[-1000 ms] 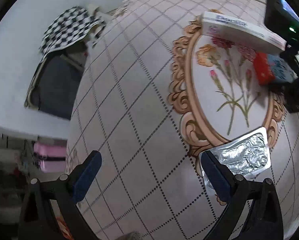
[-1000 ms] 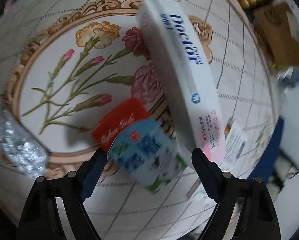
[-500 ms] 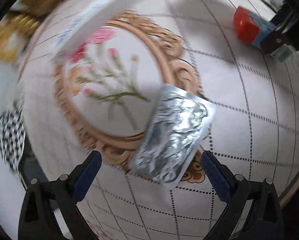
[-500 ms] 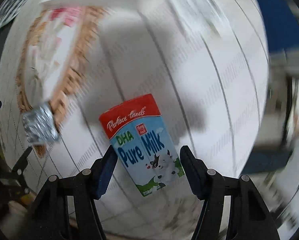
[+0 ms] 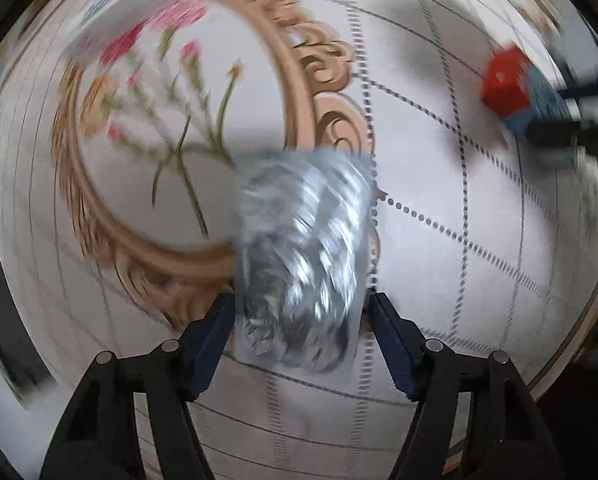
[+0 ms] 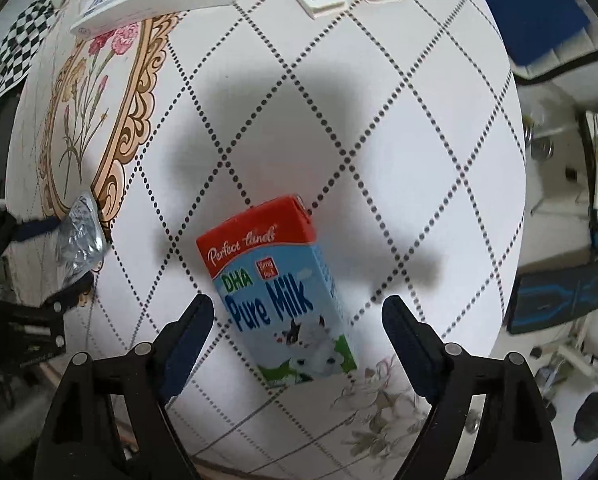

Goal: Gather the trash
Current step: 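Grasp the silver blister pack with the left tool while the right grasps the Pure Milk carton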

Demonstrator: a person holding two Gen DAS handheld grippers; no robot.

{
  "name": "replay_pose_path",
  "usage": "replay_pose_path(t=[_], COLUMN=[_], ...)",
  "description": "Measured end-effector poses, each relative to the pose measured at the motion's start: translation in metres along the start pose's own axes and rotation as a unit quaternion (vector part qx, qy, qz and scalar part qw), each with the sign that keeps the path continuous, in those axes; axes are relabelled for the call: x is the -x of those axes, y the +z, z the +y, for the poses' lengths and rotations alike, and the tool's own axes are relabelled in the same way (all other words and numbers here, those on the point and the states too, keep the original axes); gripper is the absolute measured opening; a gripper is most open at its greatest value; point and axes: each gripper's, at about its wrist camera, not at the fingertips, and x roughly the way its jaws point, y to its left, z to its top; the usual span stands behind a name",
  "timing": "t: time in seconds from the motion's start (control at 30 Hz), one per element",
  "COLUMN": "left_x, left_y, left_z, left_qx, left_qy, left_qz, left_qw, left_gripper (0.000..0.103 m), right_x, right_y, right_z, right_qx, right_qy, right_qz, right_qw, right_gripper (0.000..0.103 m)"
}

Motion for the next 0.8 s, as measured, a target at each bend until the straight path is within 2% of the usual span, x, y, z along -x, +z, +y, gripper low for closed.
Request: replay_pose_path(t=[0.07, 0.1, 0.13, 0.23, 0.3, 0.37, 0.43, 0.5, 0.63, 0.7, 0.73, 0.8], left_x=[-0.001, -0.001, -0.002, -0.005, 0.000, 0.011, 0.019, 0.015, -0.008, -0.012, -0.014, -0.017], left_y=[-0.009, -0.013, -0.020, -0.033, -0.034, -0.034, -0.031, -0.020, 0.000, 0.002, 0.008, 0.015], left_z=[0.006, 0.009, 0.013, 0.019, 0.017, 0.015, 0.016, 0.019, 0.028, 0.034, 0.031, 0.022], left_qx=[0.097, 0.138, 0.196, 0.289, 0.301, 0.301, 0.298, 0.306, 0.346, 0.352, 0.349, 0.347], left_qy=[-0.030, -0.049, -0.078, -0.135, -0.126, -0.096, -0.080, -0.081, -0.095, -0.079, -0.063, -0.041], left_qz=[0.000, 0.000, 0.004, -0.001, -0.013, -0.033, -0.047, -0.037, -0.011, -0.008, -0.004, -0.002], left_qw=[0.9949, 0.9892, 0.9776, 0.9477, 0.9452, 0.9481, 0.9501, 0.9478, 0.9334, 0.9325, 0.9350, 0.9371], left_gripper=[0.067, 0.067, 0.067, 0.067, 0.067, 0.067, 0.067, 0.067, 0.067, 0.069, 0.069, 0.068], right_x=[-0.006, -0.008, -0.007, -0.010, -0.011, -0.013, -0.016, -0.020, -0.034, -0.037, -0.040, -0.038], right_y=[-0.005, -0.009, -0.009, -0.021, -0.025, -0.027, -0.026, -0.026, -0.028, -0.031, -0.033, -0.036], right_z=[-0.001, -0.001, -0.003, -0.008, -0.006, 0.001, 0.005, 0.008, 0.024, 0.040, 0.041, 0.053], right_qx=[-0.008, -0.016, -0.027, -0.054, -0.058, -0.044, -0.037, -0.035, -0.044, -0.044, -0.046, -0.048], right_qy=[0.008, 0.011, 0.017, 0.052, 0.060, 0.051, 0.042, 0.038, 0.022, 0.008, 0.004, -0.015], right_qz=[0.001, 0.001, 0.000, 0.013, 0.021, 0.022, 0.017, 0.014, 0.002, -0.004, -0.008, -0.017], right_qw=[1.000, 1.000, 1.000, 0.997, 0.996, 0.997, 0.998, 0.999, 0.999, 0.999, 0.999, 0.999], right_gripper=[0.062, 0.063, 0.062, 0.063, 0.064, 0.076, 0.077, 0.077, 0.079, 0.079, 0.078, 0.072])
